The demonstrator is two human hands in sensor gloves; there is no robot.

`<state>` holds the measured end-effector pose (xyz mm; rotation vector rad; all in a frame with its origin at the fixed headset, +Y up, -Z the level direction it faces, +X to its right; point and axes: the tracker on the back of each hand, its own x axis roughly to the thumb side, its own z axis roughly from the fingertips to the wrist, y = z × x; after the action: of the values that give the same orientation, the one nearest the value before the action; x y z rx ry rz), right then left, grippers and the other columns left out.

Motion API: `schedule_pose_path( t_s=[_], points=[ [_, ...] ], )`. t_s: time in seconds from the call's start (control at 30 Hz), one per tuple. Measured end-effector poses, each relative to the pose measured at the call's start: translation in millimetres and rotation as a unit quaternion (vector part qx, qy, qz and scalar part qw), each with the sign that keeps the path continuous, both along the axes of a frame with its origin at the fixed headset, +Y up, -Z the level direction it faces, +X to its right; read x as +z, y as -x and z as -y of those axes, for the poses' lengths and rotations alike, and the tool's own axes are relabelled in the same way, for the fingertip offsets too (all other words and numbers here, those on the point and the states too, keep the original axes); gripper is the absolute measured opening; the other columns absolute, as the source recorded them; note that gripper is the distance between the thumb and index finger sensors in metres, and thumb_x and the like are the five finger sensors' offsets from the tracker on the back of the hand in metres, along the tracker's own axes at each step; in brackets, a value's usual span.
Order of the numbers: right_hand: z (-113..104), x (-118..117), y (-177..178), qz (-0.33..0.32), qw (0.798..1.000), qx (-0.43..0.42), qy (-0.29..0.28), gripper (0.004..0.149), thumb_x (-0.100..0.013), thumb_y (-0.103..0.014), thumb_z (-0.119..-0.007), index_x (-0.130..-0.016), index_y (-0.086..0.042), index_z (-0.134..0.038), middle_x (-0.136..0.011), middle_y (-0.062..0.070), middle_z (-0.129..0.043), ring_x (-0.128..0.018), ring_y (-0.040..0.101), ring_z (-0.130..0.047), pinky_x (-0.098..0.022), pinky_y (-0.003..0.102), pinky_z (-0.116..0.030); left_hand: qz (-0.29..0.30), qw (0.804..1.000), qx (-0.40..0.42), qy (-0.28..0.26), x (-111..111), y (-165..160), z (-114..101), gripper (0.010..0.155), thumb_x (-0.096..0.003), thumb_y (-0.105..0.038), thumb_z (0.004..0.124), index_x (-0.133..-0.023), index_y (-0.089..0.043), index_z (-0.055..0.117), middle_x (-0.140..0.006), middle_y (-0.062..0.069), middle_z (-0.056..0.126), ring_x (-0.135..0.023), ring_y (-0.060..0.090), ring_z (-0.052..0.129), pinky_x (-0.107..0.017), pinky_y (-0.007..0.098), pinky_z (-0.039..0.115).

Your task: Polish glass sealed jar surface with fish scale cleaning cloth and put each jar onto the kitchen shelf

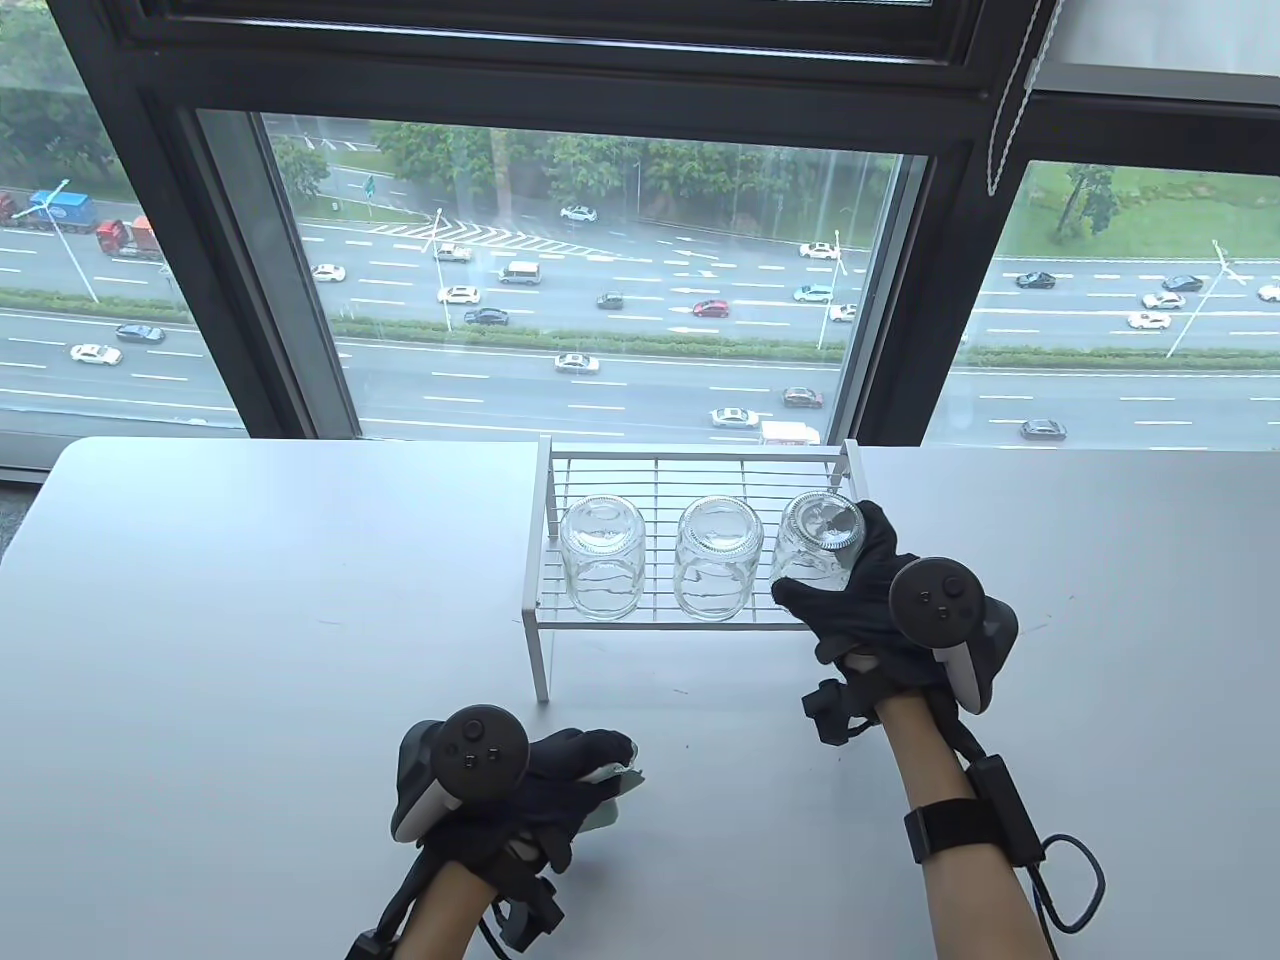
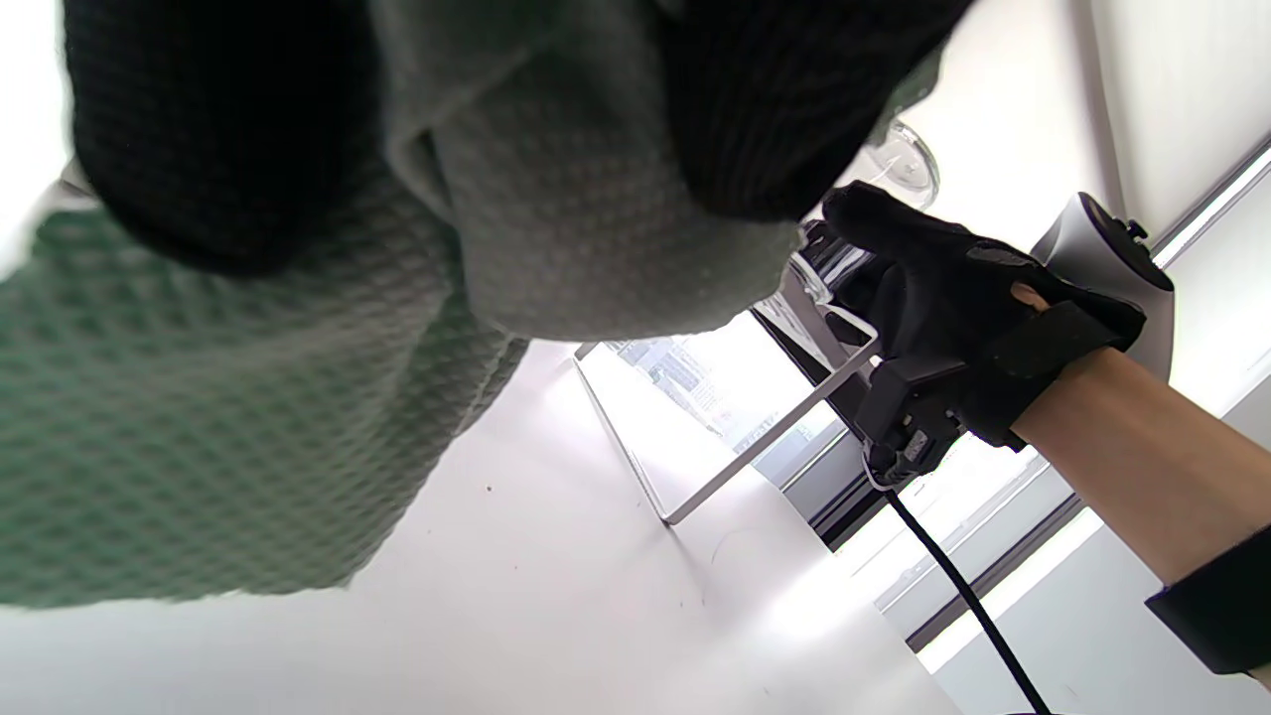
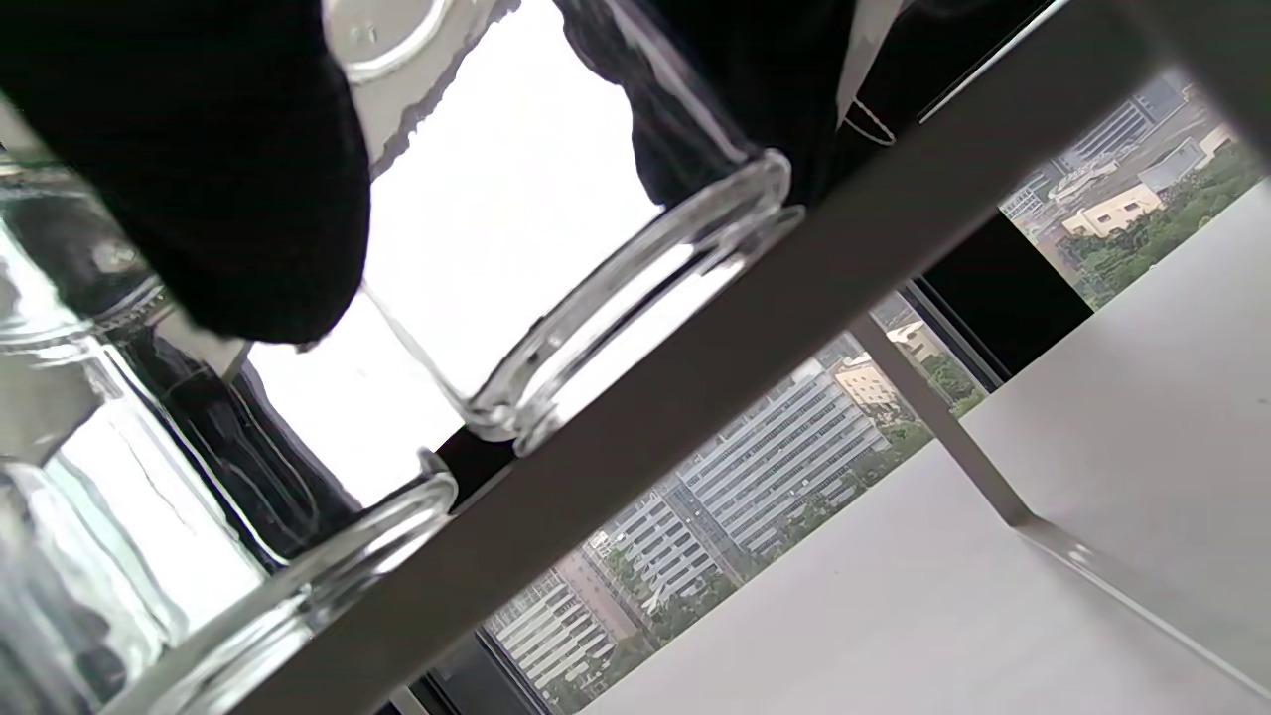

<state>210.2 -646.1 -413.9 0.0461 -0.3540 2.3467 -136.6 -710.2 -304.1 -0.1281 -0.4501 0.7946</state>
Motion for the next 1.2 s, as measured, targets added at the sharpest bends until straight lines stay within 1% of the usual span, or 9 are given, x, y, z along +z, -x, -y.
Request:
schedule_pose_path(
  t_s=[0.13, 0.23, 0.4, 0.57, 0.77, 0.93, 1.03, 1.1, 1.2],
  points=[
    [-4.1, 4.8, -2.5, -0.018, 1.0, -0.02, 0.002, 0.112, -0.031, -0.052, -0.099, -0.11, -0.01, -0.033, -0.111, 0.018, -0.059, -0.094, 0.048, -0.071, -0.074, 0.067, -0.039, -0.002, 1.0, 0.005, -0.001, -0.3, 0.8, -0.4, 0.047, -0.0496, -0.036, 0.085, -0.094, -0.022, 0.083, -0.085, 0.025, 0.094, -0.06, 0.048, 0.102, -0.038, 0.05, 0.092],
    [-11.0, 13.8, -4.9, -0.024, 0.999, -0.024, -0.006, 0.112, -0.032, -0.055, -0.096, -0.11, -0.01, -0.029, -0.115, 0.022, -0.046, -0.1, 0.047, -0.062, -0.073, 0.07, -0.036, -0.003, 1.0, 0.006, -0.002, -0.4, 1.6, -0.3, 0.046, -0.0496, -0.036, 0.085, -0.094, -0.022, 0.083, -0.085, 0.025, 0.094, -0.06, 0.048, 0.102, -0.038, 0.05, 0.092],
    [-31.6, 45.3, -8.7, -0.026, 0.996, 0.049, -0.076, 0.108, -0.034, -0.058, -0.092, -0.113, -0.016, -0.031, -0.117, 0.025, -0.032, -0.105, 0.052, -0.045, -0.072, 0.072, -0.034, -0.006, 1.0, 0.006, -0.002, -0.4, 2.3, -0.2, 0.047, -0.0496, -0.036, 0.085, -0.094, -0.022, 0.083, -0.085, 0.025, 0.094, -0.06, 0.048, 0.102, -0.039, 0.05, 0.091],
    [-36.5, 86.4, 0.5, -0.054, 0.978, 0.162, -0.121, 0.093, -0.04, -0.067, -0.076, -0.115, -0.026, -0.039, -0.12, 0.021, -0.03, -0.108, 0.05, -0.035, -0.072, 0.071, -0.03, -0.008, 1.0, 0.005, -0.003, -0.7, 3.4, -0.3, 0.047, -0.0497, -0.036, 0.084, -0.094, -0.022, 0.083, -0.085, 0.025, 0.093, -0.061, 0.048, 0.101, -0.039, 0.05, 0.091],
    [-12.7, 126.0, 28.2, -0.124, 0.951, 0.254, -0.121, 0.088, -0.04, -0.07, -0.07, -0.114, -0.028, -0.051, -0.122, 0.017, -0.037, -0.109, 0.049, -0.034, -0.072, 0.072, -0.031, -0.013, 1.0, 0.006, -0.002, -0.8, 5.5, 0.0, 0.048, -0.05, -0.038, 0.084, -0.095, -0.02, 0.082, -0.086, 0.026, 0.093, -0.062, 0.049, 0.101, -0.04, 0.051, 0.091],
    [21.6, 131.0, 40.4, -0.139, 0.934, 0.315, -0.096, 0.089, -0.039, -0.074, -0.065, -0.114, -0.028, -0.047, -0.123, 0.015, -0.036, -0.109, 0.048, -0.033, -0.072, 0.073, -0.032, -0.019, 1.0, 0.005, -0.003, -0.8, 7.8, -0.2, 0.05, -0.0503, -0.038, 0.083, -0.096, -0.02, 0.081, -0.088, 0.027, 0.091, -0.063, 0.05, 0.099, -0.041, 0.052, 0.09],
    [41.4, 131.7, 40.1, -0.155, 0.932, 0.324, -0.051, 0.09, -0.039, -0.074, -0.062, -0.115, -0.029, -0.044, -0.123, 0.015, -0.032, -0.109, 0.048, -0.029, -0.071, 0.073, -0.03, -0.022, 1.0, 0.006, -0.007, -0.8, 9.4, -1.5, 0.051, -0.0506, -0.04, 0.083, -0.097, -0.02, 0.08, -0.089, 0.028, 0.09, -0.065, 0.05, 0.098, -0.042, 0.052, 0.09],
    [47.3, 136.0, 40.1, -0.164, 0.931, 0.326, -0.028, 0.09, -0.039, -0.075, -0.06, -0.115, -0.031, -0.04, -0.123, 0.014, -0.028, -0.109, 0.047, -0.025, -0.072, 0.073, -0.027, -0.022, 1.0, 0.007, -0.006, -1.2, 10.8, -2.1, 0.051, -0.0512, -0.041, 0.081, -0.098, -0.019, 0.079, -0.091, 0.028, 0.089, -0.066, 0.051, 0.097, -0.043, 0.053, 0.089],
    [47.6, 137.4, 39.6, -0.157, 0.931, 0.327, -0.038, 0.09, -0.039, -0.075, -0.06, -0.115, -0.031, -0.04, -0.123, 0.013, -0.029, -0.109, 0.047, -0.026, -0.071, 0.073, -0.028, -0.029, 1.0, 0.009, -0.009, -1.7, 14.4, -2.9, 0.052, -0.0516, -0.041, 0.08, -0.099, -0.019, 0.079, -0.093, 0.029, 0.087, -0.069, 0.052, 0.095, -0.045, 0.054, 0.088]
  ],
)
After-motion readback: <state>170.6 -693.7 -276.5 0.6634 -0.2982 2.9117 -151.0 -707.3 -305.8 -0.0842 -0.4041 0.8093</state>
